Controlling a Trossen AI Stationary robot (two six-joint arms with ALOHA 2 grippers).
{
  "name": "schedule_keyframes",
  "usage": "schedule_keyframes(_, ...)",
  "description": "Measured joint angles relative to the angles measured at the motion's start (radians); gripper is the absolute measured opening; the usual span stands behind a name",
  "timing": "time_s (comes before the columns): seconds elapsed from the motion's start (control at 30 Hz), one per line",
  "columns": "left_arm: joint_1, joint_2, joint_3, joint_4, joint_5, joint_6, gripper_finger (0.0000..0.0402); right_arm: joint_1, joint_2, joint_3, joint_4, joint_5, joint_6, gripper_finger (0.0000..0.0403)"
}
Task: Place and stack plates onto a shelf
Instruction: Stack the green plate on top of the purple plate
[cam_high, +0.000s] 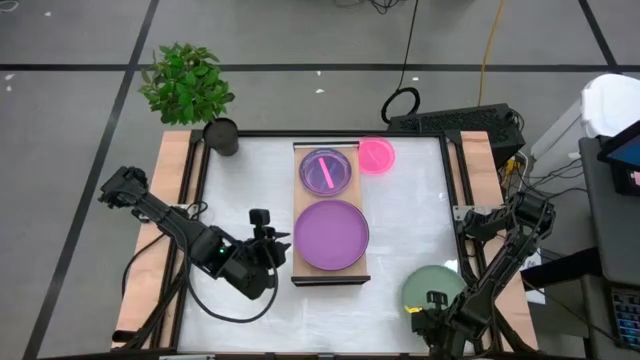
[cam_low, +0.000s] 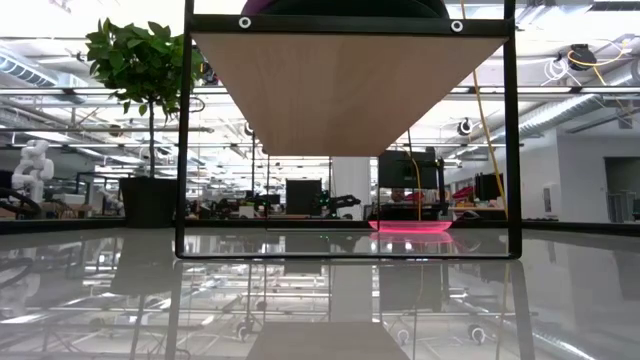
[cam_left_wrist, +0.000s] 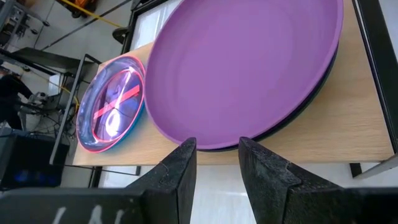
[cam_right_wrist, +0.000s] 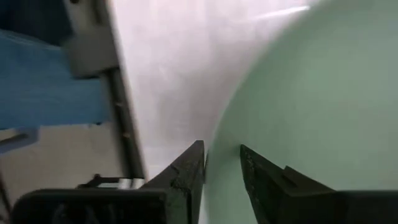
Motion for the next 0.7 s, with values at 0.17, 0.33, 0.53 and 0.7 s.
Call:
schedule_keyframes(0.17, 0.0, 0.0, 0.0, 0.0, 0.0, 0.0, 0.0127, 0.003, -0.002, -0.006, -0.079, 0.004, -0.002, 0.0046)
schedule_keyframes(0.33, 0.0, 0.0, 0.0, 0.0, 0.0, -0.001, 0.0127, 0.002, -0.005, -0.005, -0.096, 0.007, -0.037, 0.0007)
schedule_keyframes(0.53, 0.0, 0.0, 0.0, 0.0, 0.0, -0.001, 0.0127, 0.002, -0.02, 0.011, -0.163, 0.006, -0.043, 0.0003)
schedule_keyframes(0.7, 0.0, 0.0, 0.0, 0.001, 0.0, -0.001, 0.0127, 0.002, -0.052, 0.07, -0.309, 0.028, -0.053, 0.0)
